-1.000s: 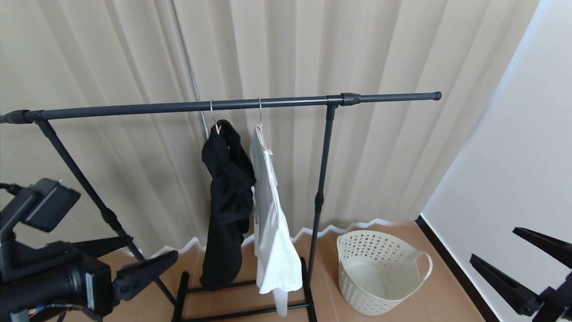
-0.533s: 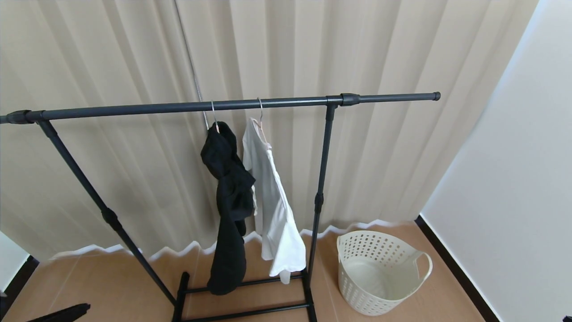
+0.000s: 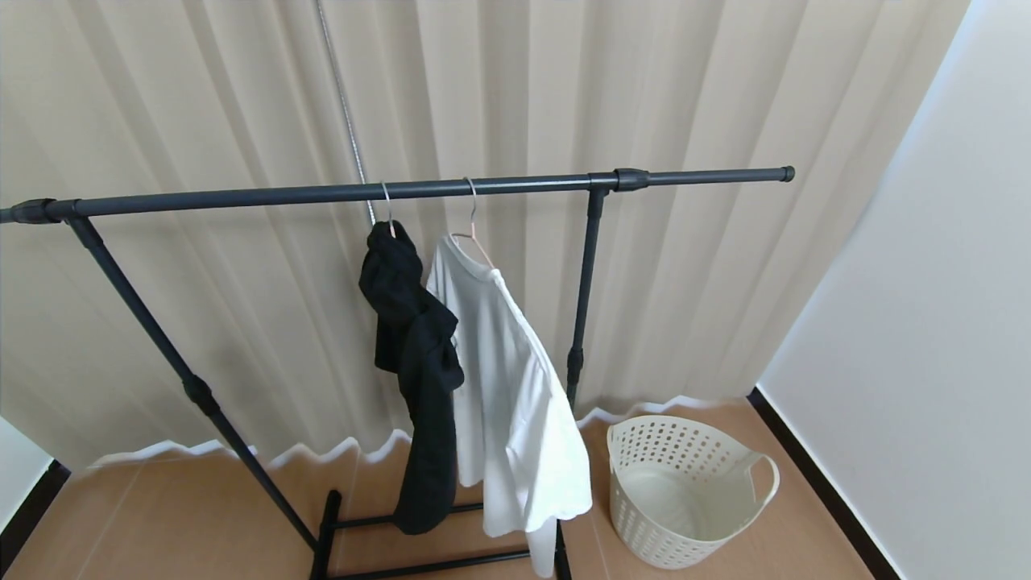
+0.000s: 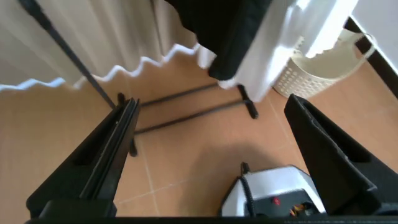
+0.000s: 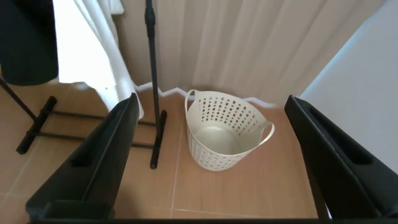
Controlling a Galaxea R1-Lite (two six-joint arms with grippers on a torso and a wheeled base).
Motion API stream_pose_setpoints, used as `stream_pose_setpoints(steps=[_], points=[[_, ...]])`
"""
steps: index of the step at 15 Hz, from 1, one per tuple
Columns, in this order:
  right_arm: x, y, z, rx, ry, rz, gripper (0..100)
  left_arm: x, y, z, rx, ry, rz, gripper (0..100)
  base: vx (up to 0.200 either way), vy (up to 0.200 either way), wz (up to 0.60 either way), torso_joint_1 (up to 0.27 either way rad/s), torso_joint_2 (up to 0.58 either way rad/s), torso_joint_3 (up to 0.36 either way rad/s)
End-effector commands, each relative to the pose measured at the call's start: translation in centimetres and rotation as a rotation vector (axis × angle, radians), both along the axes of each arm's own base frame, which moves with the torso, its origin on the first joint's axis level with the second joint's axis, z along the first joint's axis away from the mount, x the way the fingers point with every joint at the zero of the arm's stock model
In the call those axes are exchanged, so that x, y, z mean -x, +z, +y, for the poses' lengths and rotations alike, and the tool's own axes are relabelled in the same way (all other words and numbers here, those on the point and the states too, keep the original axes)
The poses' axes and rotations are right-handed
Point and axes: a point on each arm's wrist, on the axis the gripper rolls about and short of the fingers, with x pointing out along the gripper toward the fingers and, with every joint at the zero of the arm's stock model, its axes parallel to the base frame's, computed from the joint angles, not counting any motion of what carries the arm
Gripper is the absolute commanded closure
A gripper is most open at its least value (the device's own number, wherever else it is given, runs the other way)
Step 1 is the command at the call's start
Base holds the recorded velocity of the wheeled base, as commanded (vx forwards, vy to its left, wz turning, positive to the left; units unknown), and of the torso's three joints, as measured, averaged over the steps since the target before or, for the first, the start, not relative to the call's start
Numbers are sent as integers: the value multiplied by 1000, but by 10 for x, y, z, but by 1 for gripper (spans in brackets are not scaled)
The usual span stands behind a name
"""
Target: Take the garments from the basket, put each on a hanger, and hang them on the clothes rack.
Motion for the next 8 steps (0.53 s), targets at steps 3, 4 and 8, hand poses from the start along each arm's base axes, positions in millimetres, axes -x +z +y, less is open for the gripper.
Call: stream_pose_setpoints(steps=[3, 4, 8], points=[[4, -1, 1, -3, -80, -48, 0, 22, -2, 3, -68, 174, -252, 0, 0, 0, 0, 0, 0, 0], [4, -1, 1, -4, -81, -51, 0, 24, -2, 3, -54, 177, -275, 0, 0, 0, 0, 0, 0, 0], [4, -1, 0, -13, -130, -56, 0, 31, -6, 1, 11, 212, -343, 0, 0, 0, 0, 0, 0, 0]])
